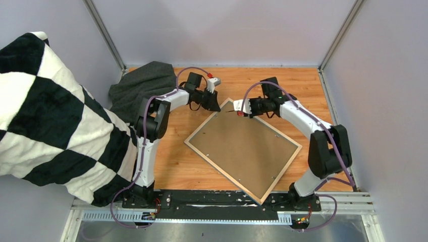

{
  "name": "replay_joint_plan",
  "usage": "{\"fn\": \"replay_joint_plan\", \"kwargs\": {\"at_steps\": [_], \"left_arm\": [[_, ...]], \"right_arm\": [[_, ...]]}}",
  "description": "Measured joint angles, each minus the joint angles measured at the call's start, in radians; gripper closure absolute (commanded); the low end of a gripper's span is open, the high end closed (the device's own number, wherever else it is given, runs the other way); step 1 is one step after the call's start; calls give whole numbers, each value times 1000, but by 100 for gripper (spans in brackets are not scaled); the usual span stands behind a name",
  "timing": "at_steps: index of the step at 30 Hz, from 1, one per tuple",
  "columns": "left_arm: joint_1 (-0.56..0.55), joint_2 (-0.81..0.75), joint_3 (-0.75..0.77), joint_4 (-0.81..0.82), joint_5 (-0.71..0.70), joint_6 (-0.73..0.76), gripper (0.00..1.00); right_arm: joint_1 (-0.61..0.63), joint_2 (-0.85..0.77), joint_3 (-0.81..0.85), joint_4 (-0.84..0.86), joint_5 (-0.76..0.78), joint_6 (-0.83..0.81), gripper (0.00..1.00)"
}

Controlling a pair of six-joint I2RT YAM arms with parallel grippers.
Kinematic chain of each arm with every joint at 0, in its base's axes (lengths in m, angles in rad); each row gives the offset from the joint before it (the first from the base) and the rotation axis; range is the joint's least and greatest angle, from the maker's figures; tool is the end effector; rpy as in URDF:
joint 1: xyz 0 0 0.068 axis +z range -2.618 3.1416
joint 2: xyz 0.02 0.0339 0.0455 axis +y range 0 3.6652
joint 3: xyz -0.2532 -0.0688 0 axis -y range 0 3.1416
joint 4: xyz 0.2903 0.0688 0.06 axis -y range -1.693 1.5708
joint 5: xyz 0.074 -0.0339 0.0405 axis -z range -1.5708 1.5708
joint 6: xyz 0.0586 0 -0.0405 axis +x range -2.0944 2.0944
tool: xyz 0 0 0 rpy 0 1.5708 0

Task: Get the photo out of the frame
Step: Release the photo frame item from the photo frame.

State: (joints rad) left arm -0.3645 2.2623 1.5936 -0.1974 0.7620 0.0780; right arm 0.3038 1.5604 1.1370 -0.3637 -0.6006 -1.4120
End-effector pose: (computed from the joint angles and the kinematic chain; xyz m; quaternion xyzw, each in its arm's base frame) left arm 0.4731 -0.2238 0.0870 0.3164 0.8219 -0.3912 0.2672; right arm 0.3651 0.1492 0.2155 -0.7417 0.4919 0.0405 0.4541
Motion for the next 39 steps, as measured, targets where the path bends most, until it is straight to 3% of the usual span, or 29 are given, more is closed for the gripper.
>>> {"fn": "replay_joint_plan", "kwargs": {"at_steps": [4, 13, 26, 39], "left_arm": [[-17, 2, 19, -24, -19, 43, 100], [-23, 4, 32, -46, -29, 73, 100], [-24, 4, 34, -50, -27, 87, 100], [-24, 5, 38, -57, -27, 92, 100]], "right_arm": [[69, 115, 98, -31, 53, 16, 100], [101, 233, 183, -79, 154, 28, 100], [185, 348, 283, -95, 261, 72, 100], [194, 383, 324, -90, 314, 107, 100]]}}
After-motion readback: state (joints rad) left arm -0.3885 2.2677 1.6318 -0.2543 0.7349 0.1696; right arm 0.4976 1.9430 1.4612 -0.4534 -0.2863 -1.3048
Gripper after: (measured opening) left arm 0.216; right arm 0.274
